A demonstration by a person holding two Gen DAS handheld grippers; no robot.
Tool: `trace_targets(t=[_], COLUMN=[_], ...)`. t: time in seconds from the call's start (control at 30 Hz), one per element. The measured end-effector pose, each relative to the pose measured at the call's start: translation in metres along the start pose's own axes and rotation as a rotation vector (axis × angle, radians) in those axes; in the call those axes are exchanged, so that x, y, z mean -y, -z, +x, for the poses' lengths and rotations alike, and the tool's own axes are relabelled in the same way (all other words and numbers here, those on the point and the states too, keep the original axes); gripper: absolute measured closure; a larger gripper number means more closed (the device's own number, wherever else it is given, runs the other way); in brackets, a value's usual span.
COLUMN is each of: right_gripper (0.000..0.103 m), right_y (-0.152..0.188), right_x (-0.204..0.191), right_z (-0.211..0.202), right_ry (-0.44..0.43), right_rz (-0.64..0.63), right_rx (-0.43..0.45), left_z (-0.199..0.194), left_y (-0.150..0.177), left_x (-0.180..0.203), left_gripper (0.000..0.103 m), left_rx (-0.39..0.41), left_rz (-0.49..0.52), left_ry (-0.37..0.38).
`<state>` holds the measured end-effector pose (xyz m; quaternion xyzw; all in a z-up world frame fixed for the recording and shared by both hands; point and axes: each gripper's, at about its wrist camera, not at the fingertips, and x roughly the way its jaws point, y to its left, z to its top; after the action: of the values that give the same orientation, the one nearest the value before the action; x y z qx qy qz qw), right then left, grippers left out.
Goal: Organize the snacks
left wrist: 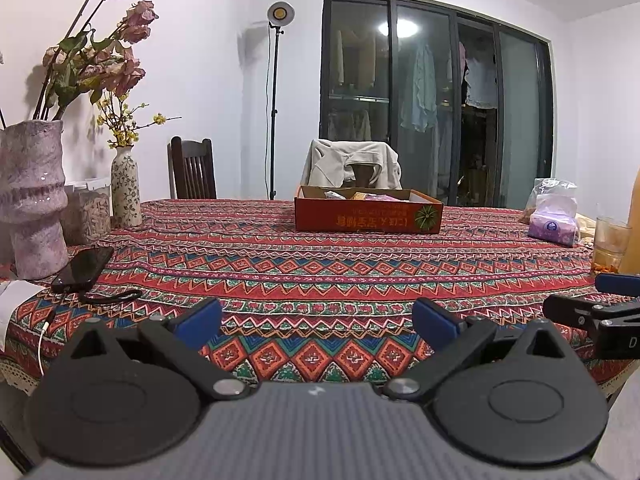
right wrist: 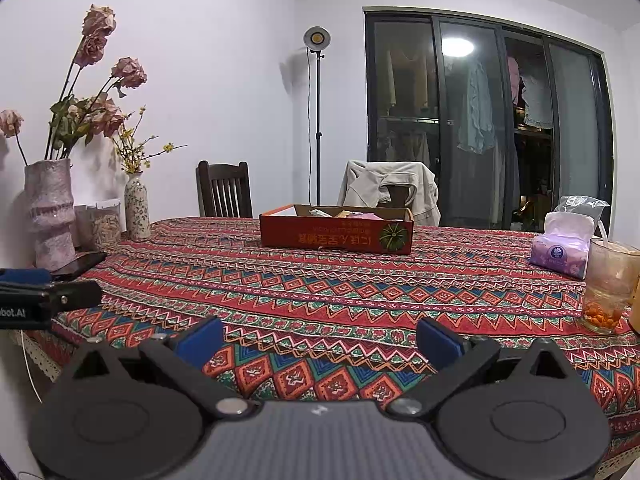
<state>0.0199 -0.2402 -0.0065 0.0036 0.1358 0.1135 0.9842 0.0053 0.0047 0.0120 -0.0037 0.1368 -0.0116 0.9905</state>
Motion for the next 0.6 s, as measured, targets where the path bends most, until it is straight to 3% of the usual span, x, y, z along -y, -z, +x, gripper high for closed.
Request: trace_targets(t=[0.6], right_gripper=[0.0], right_y=[0.0011], right_x=[0.0012], right_z=[-0.0001], right_ry=[0.002], right_rz=[-0.001], right_rx=[-0.004], left_z=[0.0003], left_y=[-0.0001], left_x=[-0.0032], left_gripper=[0.0], left_rx=[0.005], left_rz=[-0.011], left_ry=[0.019])
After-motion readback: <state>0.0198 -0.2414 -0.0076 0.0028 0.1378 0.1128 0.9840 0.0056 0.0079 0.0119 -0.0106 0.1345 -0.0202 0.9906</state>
